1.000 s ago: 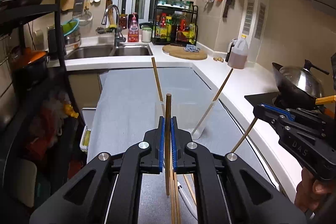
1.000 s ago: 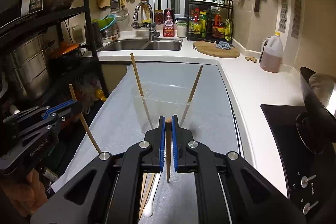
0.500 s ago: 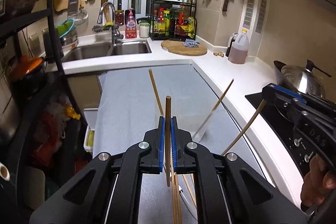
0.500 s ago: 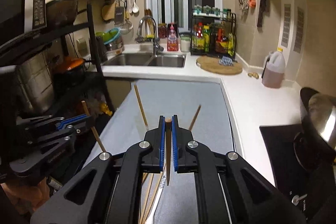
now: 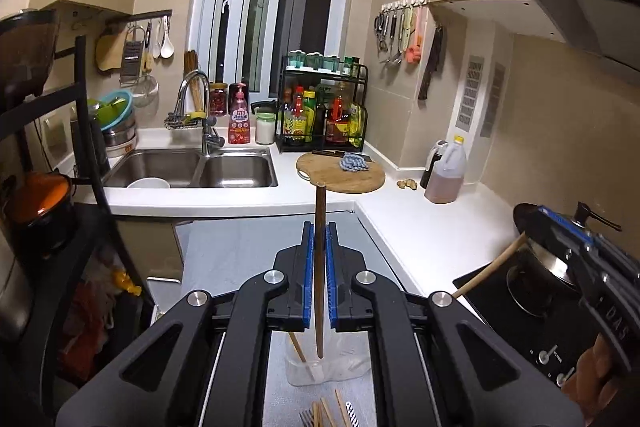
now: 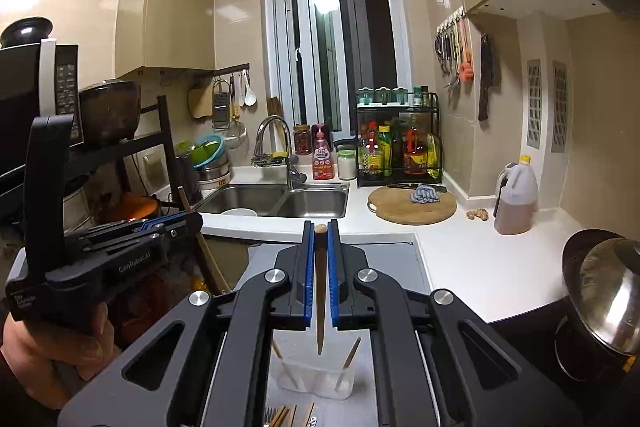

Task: Organize utensils
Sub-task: 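Lift both chopsticks upright and carry them over the clear container, then open both tools to drop the chopsticks into the container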

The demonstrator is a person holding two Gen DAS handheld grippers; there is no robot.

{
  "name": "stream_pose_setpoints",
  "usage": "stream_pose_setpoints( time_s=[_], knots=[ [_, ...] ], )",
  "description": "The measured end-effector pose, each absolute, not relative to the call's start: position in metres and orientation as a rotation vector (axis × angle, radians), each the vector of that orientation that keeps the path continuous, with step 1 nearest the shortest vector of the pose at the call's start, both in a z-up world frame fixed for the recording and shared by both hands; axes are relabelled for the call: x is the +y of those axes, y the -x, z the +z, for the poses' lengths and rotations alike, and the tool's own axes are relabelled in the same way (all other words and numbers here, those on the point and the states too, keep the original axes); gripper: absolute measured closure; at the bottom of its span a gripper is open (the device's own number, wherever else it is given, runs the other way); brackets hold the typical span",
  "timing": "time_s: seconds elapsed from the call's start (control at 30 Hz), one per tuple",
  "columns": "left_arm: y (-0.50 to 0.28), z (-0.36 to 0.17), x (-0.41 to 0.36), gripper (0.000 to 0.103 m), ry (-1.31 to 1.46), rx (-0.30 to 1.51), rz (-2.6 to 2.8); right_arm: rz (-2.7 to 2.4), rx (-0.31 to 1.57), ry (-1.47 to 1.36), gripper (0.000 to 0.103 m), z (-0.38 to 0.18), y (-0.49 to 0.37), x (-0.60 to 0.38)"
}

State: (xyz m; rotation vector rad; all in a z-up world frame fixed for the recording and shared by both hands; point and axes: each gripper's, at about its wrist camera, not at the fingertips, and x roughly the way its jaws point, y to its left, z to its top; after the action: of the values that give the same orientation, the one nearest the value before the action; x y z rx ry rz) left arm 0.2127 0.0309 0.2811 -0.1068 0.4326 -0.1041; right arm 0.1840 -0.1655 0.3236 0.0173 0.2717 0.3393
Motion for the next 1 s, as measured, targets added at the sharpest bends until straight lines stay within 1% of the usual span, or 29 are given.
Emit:
stream_pose_setpoints(
  time_s=[0.1,0.33,0.53,0.6,0.63,0.67,0.7,0.77,1.0],
  knots=[
    [-0.232,0.261,0.028,0.097,0.102,0.477,-0.093,0.346,0.302,-0.018,0.097,0.302,-0.205,-0.162],
    [-0.272,0.197,0.022,0.097,0.017,0.648,-0.062,0.356,0.387,0.007,0.097,0.256,-0.242,-0.148],
    [-0.28,0.176,0.021,0.097,0.008,0.713,-0.072,0.353,0.465,0.016,0.095,0.232,-0.258,-0.145],
    [-0.278,0.175,0.02,0.091,0.003,0.717,-0.077,0.348,0.48,0.017,0.092,0.23,-0.258,-0.146],
    [-0.276,0.177,0.019,0.087,0.0,0.708,-0.076,0.344,0.478,0.019,0.091,0.23,-0.256,-0.146],
    [-0.275,0.179,0.019,0.086,0.002,0.7,-0.077,0.338,0.474,0.022,0.09,0.23,-0.254,-0.147],
    [-0.272,0.183,0.02,0.086,0.007,0.689,-0.08,0.33,0.465,0.028,0.087,0.232,-0.25,-0.148],
    [-0.264,0.191,0.022,0.086,0.025,0.663,-0.089,0.311,0.446,0.036,0.083,0.237,-0.243,-0.151],
    [-0.225,0.216,0.03,0.086,0.049,0.559,-0.097,0.265,0.336,0.052,0.083,0.262,-0.201,-0.166]
  ],
)
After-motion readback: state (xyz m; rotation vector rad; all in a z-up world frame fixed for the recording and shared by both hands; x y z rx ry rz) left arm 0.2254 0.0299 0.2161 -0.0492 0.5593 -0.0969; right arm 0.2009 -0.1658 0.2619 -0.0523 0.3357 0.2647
